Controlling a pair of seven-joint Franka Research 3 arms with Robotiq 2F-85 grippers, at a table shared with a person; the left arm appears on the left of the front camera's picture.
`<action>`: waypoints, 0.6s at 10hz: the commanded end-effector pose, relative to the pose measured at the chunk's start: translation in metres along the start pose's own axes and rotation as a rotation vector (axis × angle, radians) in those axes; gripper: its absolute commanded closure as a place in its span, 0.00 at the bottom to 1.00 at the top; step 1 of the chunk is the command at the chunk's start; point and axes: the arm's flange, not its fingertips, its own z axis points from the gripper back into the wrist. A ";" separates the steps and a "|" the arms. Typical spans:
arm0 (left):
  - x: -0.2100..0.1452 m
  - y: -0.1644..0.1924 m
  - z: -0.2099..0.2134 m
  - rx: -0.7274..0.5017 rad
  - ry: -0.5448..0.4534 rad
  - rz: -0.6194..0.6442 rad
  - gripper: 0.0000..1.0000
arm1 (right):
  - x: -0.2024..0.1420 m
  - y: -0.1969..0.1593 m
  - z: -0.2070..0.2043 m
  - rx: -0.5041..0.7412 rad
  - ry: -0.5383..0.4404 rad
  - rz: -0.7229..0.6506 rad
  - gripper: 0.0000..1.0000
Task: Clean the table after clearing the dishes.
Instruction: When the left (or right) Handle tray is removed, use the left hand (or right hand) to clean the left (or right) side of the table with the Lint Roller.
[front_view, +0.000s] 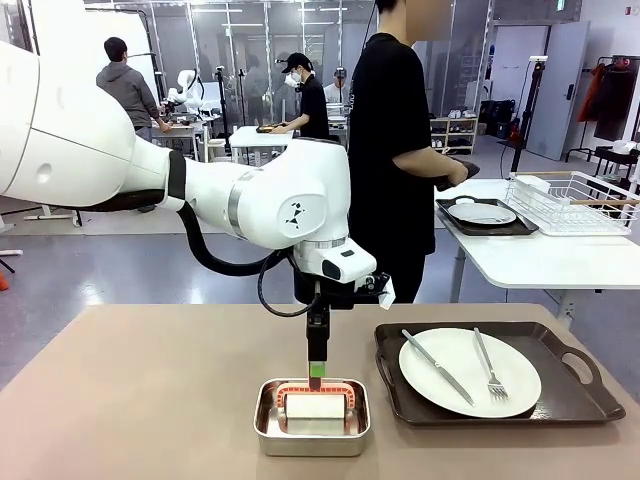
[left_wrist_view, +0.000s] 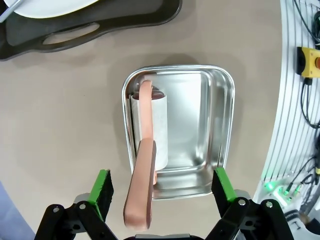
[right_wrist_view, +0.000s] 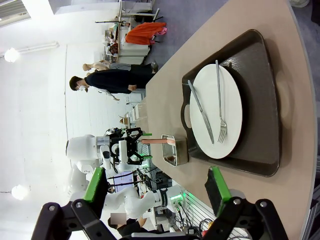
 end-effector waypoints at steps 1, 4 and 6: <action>-0.007 -0.006 -0.012 0.029 -0.006 0.018 0.00 | -0.002 0.003 0.001 0.004 -0.004 0.003 0.00; -0.008 -0.004 -0.013 0.029 0.008 0.005 0.03 | -0.002 0.003 0.001 0.004 -0.004 0.003 0.00; -0.007 -0.004 -0.011 0.037 0.012 0.007 0.23 | -0.002 0.003 0.001 0.004 -0.004 0.003 0.00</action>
